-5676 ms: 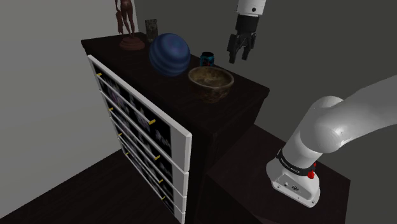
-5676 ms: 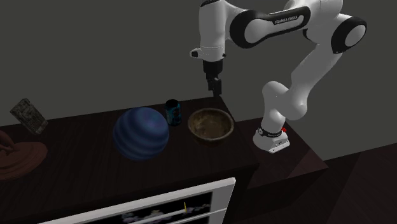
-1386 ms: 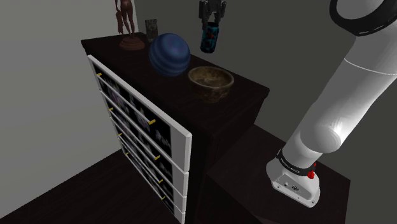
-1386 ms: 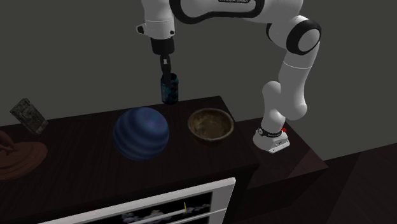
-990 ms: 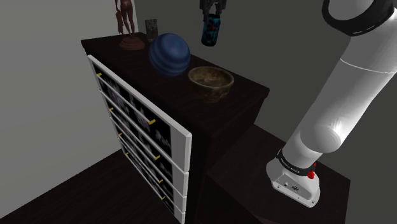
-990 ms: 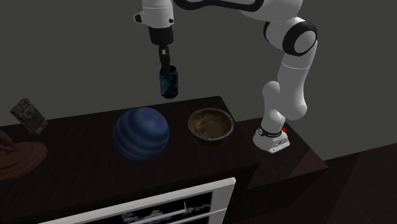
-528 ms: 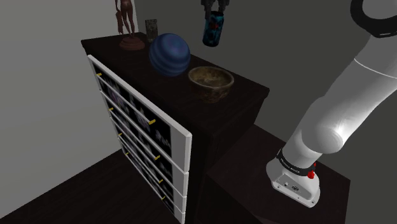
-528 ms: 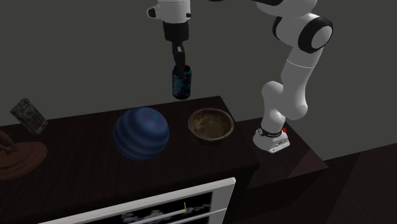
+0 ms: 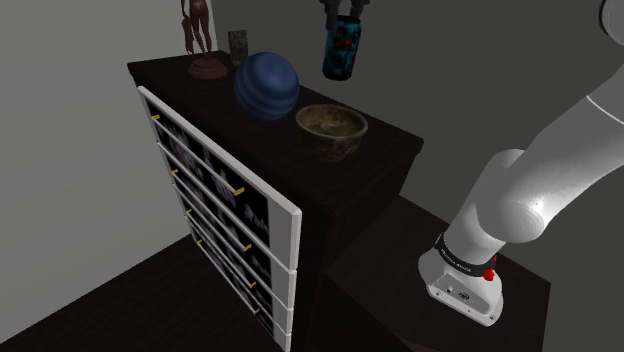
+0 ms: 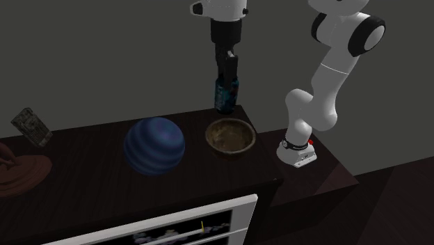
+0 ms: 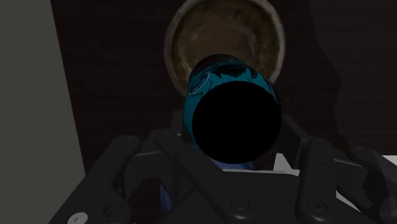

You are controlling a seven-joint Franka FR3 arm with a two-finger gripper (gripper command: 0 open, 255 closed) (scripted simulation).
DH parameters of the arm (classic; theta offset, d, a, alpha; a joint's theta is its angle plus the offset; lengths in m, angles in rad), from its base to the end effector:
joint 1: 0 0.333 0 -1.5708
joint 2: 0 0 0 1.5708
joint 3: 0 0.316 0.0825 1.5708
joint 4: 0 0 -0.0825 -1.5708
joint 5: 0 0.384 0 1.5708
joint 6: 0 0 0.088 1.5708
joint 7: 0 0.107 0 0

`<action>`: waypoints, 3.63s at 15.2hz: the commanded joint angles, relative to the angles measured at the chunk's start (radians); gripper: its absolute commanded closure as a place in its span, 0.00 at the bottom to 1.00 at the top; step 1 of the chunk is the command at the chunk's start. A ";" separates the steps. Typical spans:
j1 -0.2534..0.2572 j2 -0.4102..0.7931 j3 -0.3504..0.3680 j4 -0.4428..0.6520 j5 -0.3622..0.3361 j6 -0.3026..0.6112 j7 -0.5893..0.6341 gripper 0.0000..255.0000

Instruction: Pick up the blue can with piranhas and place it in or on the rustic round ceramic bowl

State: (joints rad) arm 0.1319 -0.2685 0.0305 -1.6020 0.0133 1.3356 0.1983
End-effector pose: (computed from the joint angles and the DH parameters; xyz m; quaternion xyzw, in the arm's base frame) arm 0.4314 0.0751 0.7231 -0.9999 0.0169 -0.0005 0.0026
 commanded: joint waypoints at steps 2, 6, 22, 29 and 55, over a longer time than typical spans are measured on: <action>0.015 -0.039 0.028 -0.029 0.009 -0.009 0.045 1.00; 0.015 -0.068 0.027 -0.115 0.010 0.048 0.043 1.00; 0.017 -0.134 0.028 -0.355 0.014 0.222 0.040 0.00; -0.271 -0.307 0.050 -0.681 0.276 0.492 1.076 0.00; -0.265 -0.296 0.069 -0.743 0.289 0.568 1.074 1.00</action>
State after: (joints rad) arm -0.1328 -0.5648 0.0994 -2.3532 0.3034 1.9106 1.2706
